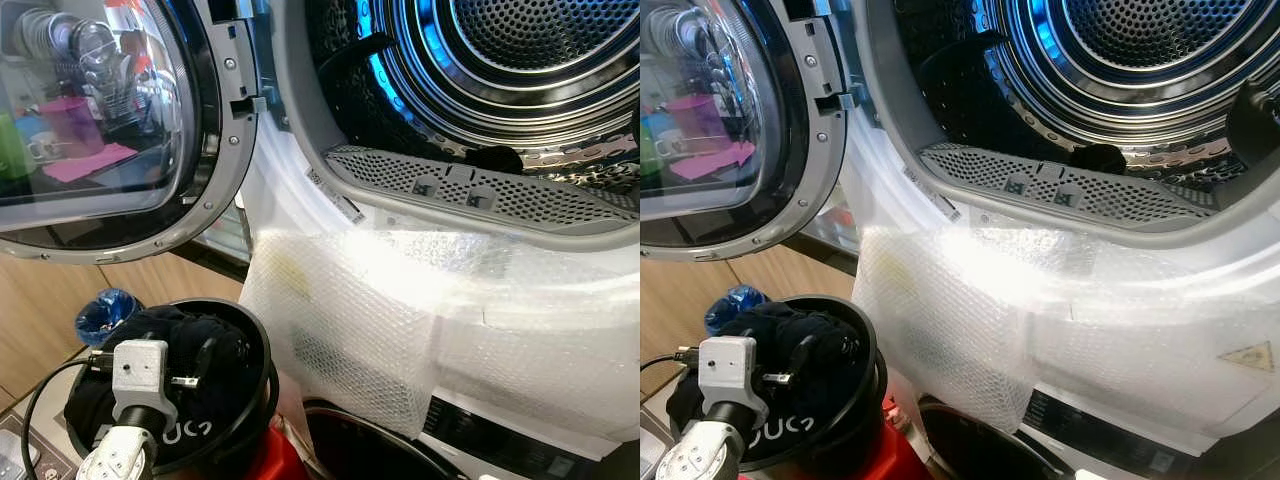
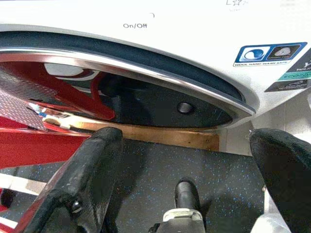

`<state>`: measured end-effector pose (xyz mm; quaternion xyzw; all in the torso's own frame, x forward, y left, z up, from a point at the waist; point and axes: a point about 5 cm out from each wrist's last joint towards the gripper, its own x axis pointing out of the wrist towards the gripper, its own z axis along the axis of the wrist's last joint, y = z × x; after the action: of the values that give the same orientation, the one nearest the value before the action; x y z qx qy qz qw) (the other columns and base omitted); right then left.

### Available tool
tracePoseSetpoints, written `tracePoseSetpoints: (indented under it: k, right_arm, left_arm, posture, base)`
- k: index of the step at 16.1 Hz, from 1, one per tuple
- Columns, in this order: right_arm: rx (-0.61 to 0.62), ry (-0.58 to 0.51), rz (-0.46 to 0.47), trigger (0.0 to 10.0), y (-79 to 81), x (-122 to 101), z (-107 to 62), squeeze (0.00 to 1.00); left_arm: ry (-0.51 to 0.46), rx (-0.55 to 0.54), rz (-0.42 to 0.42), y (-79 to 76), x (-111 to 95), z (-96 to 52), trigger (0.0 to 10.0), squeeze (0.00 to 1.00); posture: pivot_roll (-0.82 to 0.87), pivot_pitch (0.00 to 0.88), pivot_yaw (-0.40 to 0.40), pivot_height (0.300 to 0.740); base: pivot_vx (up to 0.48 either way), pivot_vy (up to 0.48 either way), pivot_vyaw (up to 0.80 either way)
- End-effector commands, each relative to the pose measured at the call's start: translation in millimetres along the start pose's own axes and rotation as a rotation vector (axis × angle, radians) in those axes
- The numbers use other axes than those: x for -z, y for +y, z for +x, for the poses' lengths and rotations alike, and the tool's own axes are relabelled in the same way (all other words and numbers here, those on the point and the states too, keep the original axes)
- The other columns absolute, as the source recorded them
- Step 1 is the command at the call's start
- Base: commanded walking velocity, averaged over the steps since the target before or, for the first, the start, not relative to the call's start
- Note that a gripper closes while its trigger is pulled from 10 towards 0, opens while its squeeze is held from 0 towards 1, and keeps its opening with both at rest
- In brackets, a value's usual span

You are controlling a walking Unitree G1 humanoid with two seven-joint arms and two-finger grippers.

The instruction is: Clothes washing

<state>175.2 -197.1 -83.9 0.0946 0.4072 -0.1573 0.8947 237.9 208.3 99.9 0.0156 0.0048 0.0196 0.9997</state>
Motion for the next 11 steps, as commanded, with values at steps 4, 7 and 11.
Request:
tracePoseSetpoints:
  k: [4,7,11]
  right_arm:
    - [-0.011,0.02,0.008,10.0,5.1,4.5,-0.9,0.0]
    - [-0.019,0.026,-0.004,10.0,6.3,5.8,-1.1,0.0]
    - [-0.023,0.026,-0.005,10.0,8.4,5.6,-1.1,0.0]
  left_arm:
    - [0.018,-0.051,-0.019,9.3,1.4,-1.6,10.0,1.0]
    - [0.02,-0.057,-0.04,12.5,-0.8,0.7,10.0,1.0]
    - [0.022,-0.033,-0.04,10.8,-3.9,7.1,10.0,1.0]
  posture:
    - [0.12,0.0,0.095,0.74]
    - [0.12,0.0,0.097,0.74]
    - [0.11,0.0,0.098,0.74]
  base:
    - [0.0,0.0,0.0]
    - [0.0,0.0,0.0]
    - [0.0,0.0,0.0]
